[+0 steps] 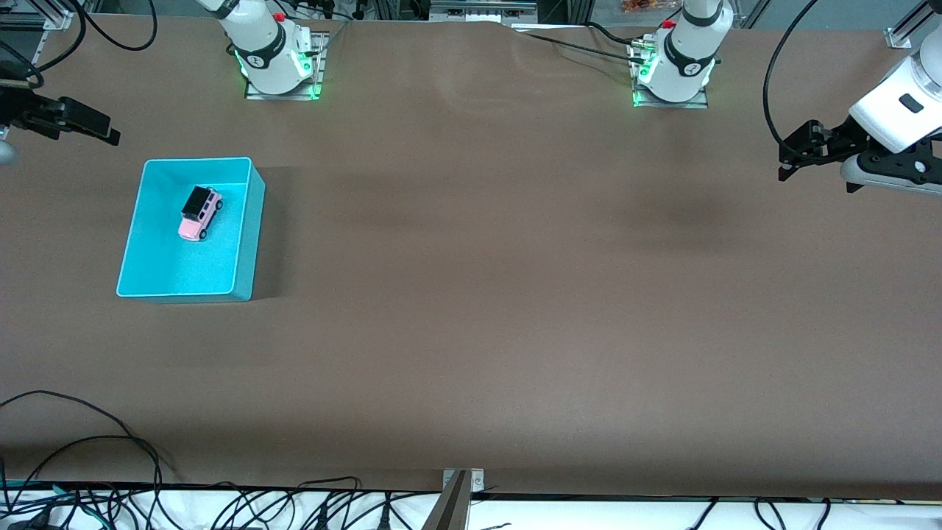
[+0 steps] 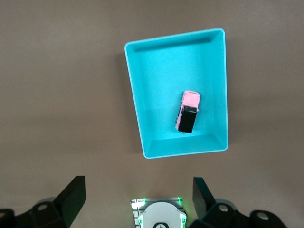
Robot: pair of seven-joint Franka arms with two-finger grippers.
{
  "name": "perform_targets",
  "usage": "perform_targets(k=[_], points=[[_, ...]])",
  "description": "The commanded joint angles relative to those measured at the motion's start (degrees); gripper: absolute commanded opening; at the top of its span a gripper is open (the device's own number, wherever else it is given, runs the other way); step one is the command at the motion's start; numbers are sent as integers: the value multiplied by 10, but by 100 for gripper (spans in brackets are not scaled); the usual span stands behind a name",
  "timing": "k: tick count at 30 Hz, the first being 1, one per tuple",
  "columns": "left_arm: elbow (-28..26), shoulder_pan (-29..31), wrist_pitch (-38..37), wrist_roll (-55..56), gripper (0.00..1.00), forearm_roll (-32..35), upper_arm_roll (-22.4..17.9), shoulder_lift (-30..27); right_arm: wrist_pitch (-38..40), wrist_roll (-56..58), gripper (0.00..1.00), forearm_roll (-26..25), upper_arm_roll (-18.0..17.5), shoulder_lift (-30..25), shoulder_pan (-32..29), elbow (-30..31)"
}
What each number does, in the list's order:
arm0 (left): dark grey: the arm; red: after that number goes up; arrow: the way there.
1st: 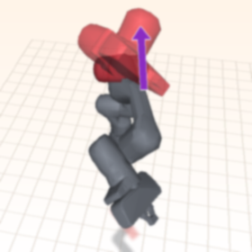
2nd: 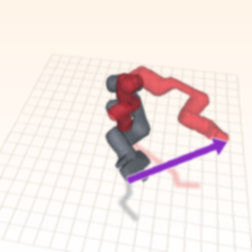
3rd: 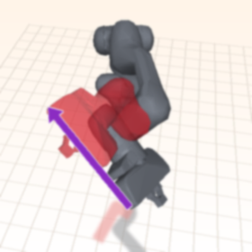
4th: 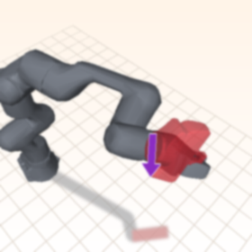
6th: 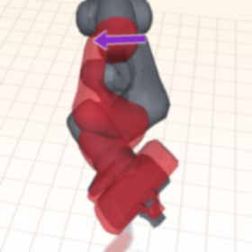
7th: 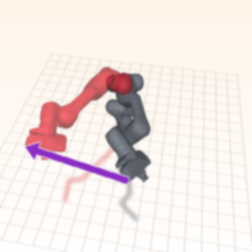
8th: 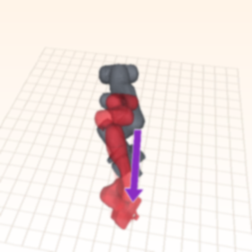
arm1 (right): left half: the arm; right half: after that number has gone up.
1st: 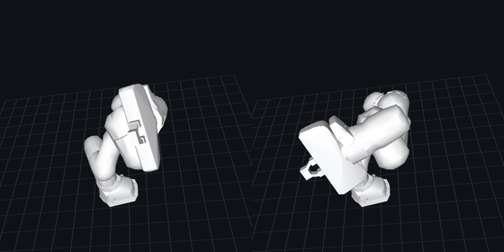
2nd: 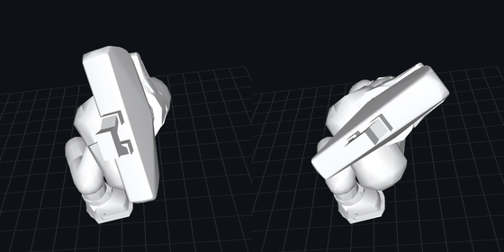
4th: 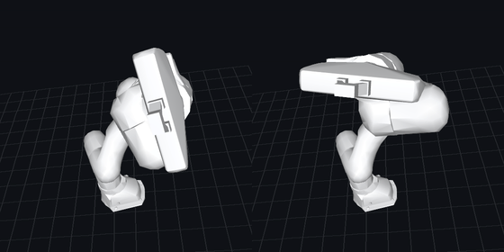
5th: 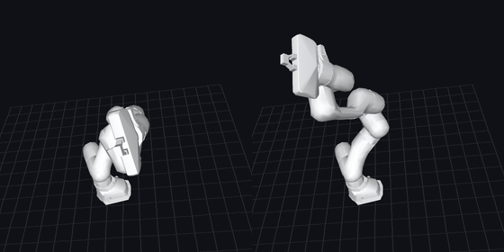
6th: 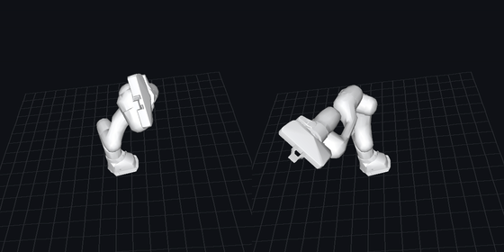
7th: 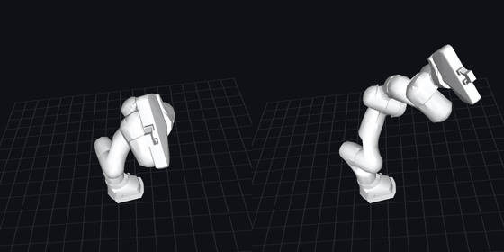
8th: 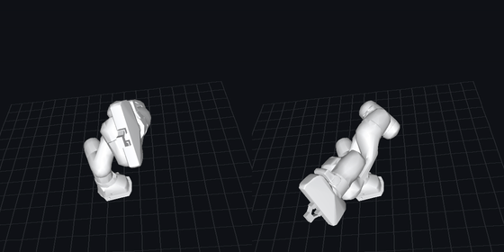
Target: Wind and store pink jeep toy
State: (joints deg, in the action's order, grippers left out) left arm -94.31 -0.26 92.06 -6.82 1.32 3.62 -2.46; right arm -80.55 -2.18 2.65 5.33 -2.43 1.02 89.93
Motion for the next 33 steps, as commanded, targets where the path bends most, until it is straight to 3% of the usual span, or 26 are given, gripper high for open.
perform_targets(k=[1,10,17,33], points=[[21,-2,-15,7,100,3,0,10,20,1,100,12,-2,28,-2,-46],[20,1,-19,4,100,3,0,10,21,2,100,17,-2,40,-2,-79],[20,0,-19,4,100,3,0,10,20,-17,100,8,-36,52,-2,-78],[20,1,-19,4,100,3,0,11,23,-14,100,10,-35,50,-5,-77]])
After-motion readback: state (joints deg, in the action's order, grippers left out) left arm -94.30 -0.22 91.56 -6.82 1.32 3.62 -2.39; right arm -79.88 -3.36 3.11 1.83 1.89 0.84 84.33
